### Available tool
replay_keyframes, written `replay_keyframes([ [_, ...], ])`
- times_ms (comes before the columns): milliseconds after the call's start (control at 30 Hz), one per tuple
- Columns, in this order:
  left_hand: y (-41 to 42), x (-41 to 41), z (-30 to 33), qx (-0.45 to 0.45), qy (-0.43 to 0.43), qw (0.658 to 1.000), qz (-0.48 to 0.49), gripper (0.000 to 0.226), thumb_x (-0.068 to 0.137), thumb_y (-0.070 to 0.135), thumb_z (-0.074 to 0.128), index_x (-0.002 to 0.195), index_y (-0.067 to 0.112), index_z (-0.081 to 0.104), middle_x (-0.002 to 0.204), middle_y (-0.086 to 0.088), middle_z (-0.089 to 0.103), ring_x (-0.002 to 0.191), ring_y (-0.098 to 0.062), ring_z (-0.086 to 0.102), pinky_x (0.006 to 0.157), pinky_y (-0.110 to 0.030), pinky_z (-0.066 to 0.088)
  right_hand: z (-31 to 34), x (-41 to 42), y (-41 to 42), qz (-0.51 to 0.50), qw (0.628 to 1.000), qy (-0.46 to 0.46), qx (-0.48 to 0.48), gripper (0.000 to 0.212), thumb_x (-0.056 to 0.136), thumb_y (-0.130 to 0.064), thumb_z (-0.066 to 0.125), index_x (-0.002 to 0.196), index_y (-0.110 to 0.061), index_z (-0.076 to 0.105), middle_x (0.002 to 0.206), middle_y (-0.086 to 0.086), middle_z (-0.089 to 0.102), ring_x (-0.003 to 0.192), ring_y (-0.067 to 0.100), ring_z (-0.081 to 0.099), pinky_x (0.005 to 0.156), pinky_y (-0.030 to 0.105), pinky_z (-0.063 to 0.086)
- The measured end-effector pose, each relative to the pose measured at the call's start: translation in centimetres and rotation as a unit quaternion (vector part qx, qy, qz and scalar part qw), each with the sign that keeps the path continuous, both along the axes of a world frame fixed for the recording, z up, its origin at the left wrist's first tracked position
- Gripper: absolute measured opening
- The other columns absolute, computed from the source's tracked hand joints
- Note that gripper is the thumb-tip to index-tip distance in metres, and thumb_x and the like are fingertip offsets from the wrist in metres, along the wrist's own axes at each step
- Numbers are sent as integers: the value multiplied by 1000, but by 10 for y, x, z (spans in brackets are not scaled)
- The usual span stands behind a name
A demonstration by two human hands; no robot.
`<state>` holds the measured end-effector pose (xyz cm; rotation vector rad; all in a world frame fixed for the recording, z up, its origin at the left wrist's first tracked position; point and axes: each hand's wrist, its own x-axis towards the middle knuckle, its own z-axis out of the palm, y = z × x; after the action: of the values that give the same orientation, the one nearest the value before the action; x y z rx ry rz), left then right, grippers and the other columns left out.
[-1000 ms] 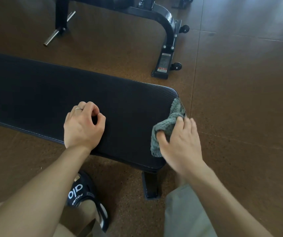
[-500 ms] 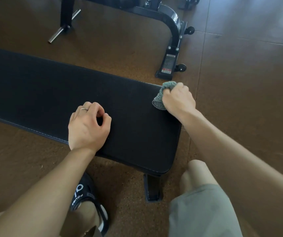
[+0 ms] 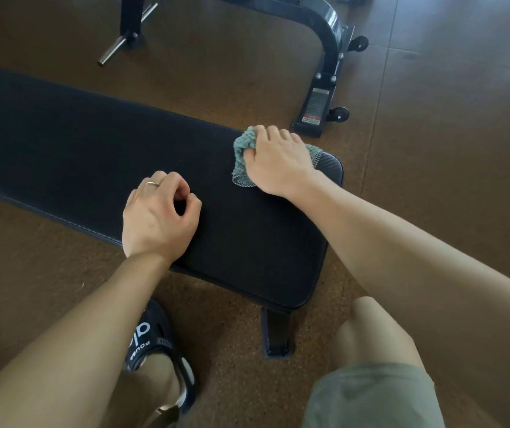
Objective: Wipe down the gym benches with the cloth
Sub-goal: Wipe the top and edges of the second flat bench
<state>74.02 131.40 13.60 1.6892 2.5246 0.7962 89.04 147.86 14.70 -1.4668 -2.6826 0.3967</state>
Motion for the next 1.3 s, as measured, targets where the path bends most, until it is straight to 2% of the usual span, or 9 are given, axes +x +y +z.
replay_keyframes([
  [267, 0, -1, -1, -8, 4, 1000, 1, 13, 91, 28, 56, 83, 18, 53, 86, 3, 55, 82, -23, 52, 78, -44, 47, 3, 60, -2, -70, 998, 2, -7, 50, 107, -40, 28, 144, -10, 44, 142, 13, 51, 132, 33, 48, 109, 45, 35],
  [367, 0, -2, -1, -10, 4, 1000, -7, 12, 91, 27, 56, 83, 18, 53, 86, 3, 55, 82, -22, 51, 79, -44, 47, 3, 79, -9, -132, 990, 25, -48, 49, 108, -39, 28, 143, -9, 42, 139, 14, 48, 130, 36, 45, 105, 47, 37],
  [567, -3, 0, 2, -16, -6, 1000, -14, 13, 93, 27, 57, 83, 18, 54, 88, 2, 57, 81, -21, 48, 82, -46, 47, -16, 91, -63, -317, 931, 165, -79, 43, 109, -33, 30, 138, -3, 42, 134, 19, 49, 119, 42, 50, 96, 46, 38],
  [733, -2, -3, 2, -20, -8, 999, -43, 14, 93, 30, 52, 83, 21, 51, 88, 4, 54, 84, -21, 49, 88, -41, 43, -18, 74, -131, -374, 913, 149, -73, 43, 107, -32, 28, 135, -4, 44, 128, 17, 49, 115, 38, 50, 91, 45, 38],
  [933, -5, -15, -1, -7, -28, 994, -108, 13, 95, 31, 52, 86, 22, 54, 89, 4, 56, 85, -19, 51, 90, -39, 40, -14, 32, -222, -496, 854, 158, -1, 41, 107, -35, 33, 139, -9, 42, 120, 9, 48, 104, 29, 47, 93, 43, 41],
  [1033, -7, -21, -1, -8, -27, 990, -139, 15, 96, 32, 51, 87, 22, 55, 89, 3, 58, 85, -19, 53, 88, -40, 41, -15, 5, -245, -579, 786, 216, 10, 45, 107, -36, 36, 144, -10, 37, 122, 6, 45, 105, 23, 43, 94, 41, 41],
  [1200, -3, -26, 4, -25, -49, 982, -180, 15, 98, 33, 52, 90, 22, 58, 91, 4, 58, 87, -15, 48, 85, -36, 37, -6, -62, -250, -688, 584, 429, -34, 49, 110, -32, 38, 153, -10, 30, 144, 5, 47, 123, 14, 48, 100, 27, 38],
  [1233, -3, -31, 5, -27, -65, 976, -207, 14, 99, 32, 52, 92, 21, 59, 92, 4, 58, 89, -15, 47, 85, -35, 36, -3, -77, -247, -691, 562, 452, -51, 50, 110, -32, 38, 154, -10, 28, 147, 6, 46, 121, 12, 47, 98, 24, 36],
  [1300, -6, -52, 13, -21, -83, 958, -273, 13, 100, 28, 51, 96, 19, 61, 94, 3, 58, 90, -16, 51, 83, -34, 39, 1, -104, -242, -692, 552, 458, -82, 51, 111, -32, 37, 155, -9, 25, 149, 8, 45, 116, 11, 45, 94, 21, 30],
])
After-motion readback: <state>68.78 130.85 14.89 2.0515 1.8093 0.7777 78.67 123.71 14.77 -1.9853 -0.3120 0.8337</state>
